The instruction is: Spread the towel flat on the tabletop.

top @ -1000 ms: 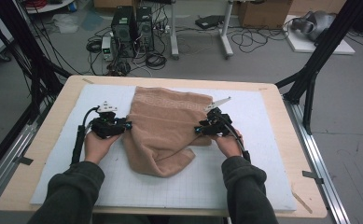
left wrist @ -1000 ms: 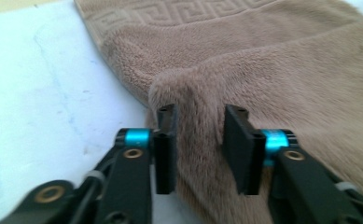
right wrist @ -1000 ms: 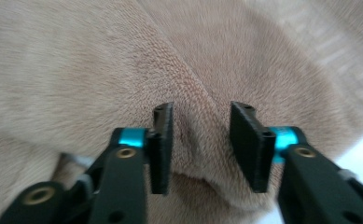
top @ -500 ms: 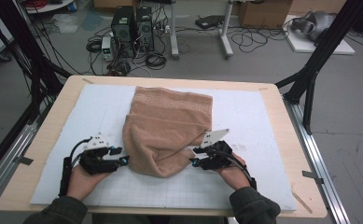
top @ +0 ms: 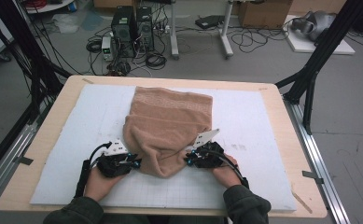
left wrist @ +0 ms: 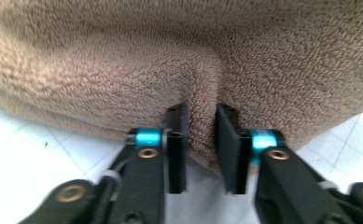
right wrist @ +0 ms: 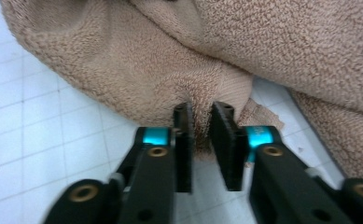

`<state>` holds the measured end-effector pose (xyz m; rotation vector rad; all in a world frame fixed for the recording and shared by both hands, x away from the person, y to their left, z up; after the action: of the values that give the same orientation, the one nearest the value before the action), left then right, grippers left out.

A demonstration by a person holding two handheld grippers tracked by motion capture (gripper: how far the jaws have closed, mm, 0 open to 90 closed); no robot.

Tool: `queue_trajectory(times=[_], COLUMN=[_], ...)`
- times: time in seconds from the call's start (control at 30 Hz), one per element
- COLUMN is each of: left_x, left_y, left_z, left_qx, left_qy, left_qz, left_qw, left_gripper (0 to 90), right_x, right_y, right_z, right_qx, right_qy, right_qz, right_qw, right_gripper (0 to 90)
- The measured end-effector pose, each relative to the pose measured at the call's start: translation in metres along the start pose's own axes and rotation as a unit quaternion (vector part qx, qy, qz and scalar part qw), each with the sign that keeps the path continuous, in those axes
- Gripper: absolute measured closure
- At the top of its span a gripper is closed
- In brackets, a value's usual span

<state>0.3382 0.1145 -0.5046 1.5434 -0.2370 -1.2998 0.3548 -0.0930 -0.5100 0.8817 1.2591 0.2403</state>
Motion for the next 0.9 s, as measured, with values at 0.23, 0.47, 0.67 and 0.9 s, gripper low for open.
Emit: queue_trajectory(times=[0.23, 0.47, 0.67, 0.9], left_x=[-0.030, -0.076, -0.078, -0.056], left_y=[0.018, 0.055, 0.057, 0.034], left_z=[0.002, 0.016, 0.021, 0.014], left_qx=[-0.012, 0.009, 0.017, 0.034], left_qy=[0.000, -0.001, 0.001, 0.031], left_qz=[0.049, 0.104, 0.098, 0.046], left_qw=[0.9987, 0.9945, 0.9950, 0.9979], left_gripper=[81.1, 82.7, 85.1, 85.2], right_x=[-0.018, -0.052, -0.075, -0.052], right_y=[0.002, 0.019, 0.019, 0.004], right_z=[-0.010, -0.043, -0.072, -0.118], right_qx=[0.006, -0.026, -0.036, -0.065], right_qy=[0.015, 0.026, 0.046, 0.115], right_qz=[0.003, 0.035, 0.045, 0.020], right_qw=[0.9999, 0.9987, 0.9973, 0.9911], right_gripper=[84.0, 84.4, 84.5, 73.4])
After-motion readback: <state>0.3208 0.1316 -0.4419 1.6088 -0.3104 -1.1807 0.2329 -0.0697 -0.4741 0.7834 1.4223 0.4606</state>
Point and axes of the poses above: each handheld gripper's, and its own axes: x roughly forward along the jaws, y roughly out of its top, z roughly to its right, the point moved 10 cm from there along x, roughly forward along the jaws, and after that the axes turned 8 degrees about -y, right-handed, at the moved point
